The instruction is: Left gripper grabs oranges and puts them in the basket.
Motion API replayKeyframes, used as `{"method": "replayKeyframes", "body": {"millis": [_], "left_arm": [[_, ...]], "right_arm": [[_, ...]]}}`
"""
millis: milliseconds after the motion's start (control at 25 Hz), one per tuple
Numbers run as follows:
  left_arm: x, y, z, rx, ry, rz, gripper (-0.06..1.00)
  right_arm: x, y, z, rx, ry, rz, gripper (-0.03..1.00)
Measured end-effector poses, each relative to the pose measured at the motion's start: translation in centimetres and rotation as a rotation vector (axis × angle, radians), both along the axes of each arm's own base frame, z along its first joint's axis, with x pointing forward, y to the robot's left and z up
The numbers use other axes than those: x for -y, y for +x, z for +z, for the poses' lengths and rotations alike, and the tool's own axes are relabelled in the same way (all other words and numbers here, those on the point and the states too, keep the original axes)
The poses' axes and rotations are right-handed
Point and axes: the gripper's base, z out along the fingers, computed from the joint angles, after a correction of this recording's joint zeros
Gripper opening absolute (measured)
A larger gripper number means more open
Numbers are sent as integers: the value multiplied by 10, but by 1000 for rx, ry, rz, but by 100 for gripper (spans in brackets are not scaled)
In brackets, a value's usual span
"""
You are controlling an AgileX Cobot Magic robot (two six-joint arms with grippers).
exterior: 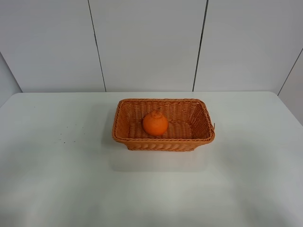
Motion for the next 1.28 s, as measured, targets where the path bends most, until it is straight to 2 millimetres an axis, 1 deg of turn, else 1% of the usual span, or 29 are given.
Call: {"method": "replayKeyframes", "body": {"millis": [280,440,640,1280], "left_arm": [[-1,6,-12,-43,-33,19,82],[-1,11,-22,-71,-35,21,82],[-4,13,-28,-101,-15,41,82],[-5,13,-28,-103,-12,39,82]], "right_arm": [[0,0,0,0,0,0,69],[0,0,0,0,0,0,69],[0,0,0,0,0,0,69],[0,0,0,0,0,0,69]]}}
